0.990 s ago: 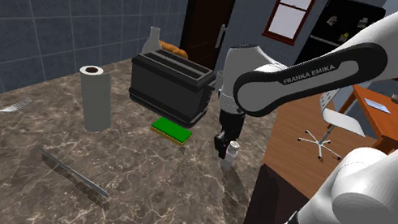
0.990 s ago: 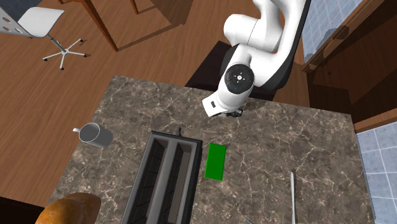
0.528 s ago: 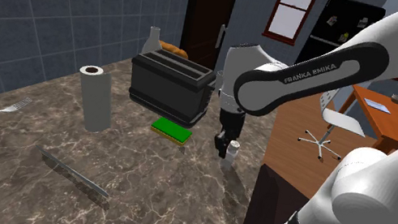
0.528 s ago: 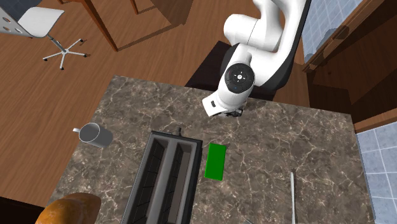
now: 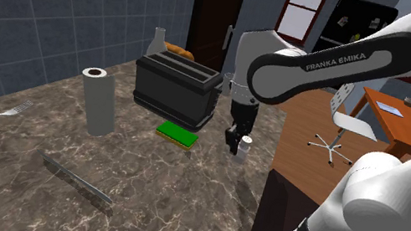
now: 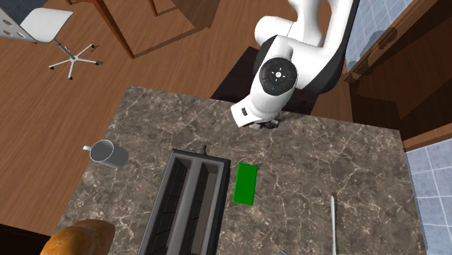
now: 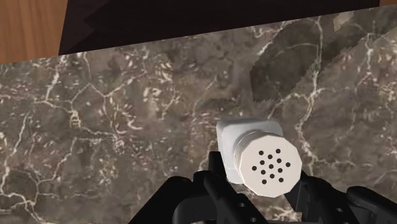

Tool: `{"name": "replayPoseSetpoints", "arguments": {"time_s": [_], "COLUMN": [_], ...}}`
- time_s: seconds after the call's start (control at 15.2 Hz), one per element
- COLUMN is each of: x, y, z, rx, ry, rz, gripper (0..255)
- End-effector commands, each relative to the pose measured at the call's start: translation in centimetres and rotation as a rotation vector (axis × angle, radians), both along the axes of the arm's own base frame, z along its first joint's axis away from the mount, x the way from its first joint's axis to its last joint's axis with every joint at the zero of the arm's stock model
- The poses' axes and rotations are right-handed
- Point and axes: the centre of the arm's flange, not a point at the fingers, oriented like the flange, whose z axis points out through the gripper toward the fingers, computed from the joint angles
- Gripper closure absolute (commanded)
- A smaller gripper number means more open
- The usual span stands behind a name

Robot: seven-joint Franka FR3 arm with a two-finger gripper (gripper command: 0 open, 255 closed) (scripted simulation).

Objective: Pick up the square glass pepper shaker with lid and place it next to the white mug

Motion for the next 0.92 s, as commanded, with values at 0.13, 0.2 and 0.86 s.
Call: {"name": "replayPoseSetpoints", "arguments": {"time_s": [0.13, 0.2, 0.86], "x": [0.0, 0.0, 0.0], "y": [-0.1, -0.1, -0.1], "z": [2.2, 2.7, 8.0], "rx": [0.0, 0.0, 0.0], "ry": [0.001, 0.001, 0.001], "rz": [0.0, 0.0, 0.0], "gripper": [255, 255, 255]}}
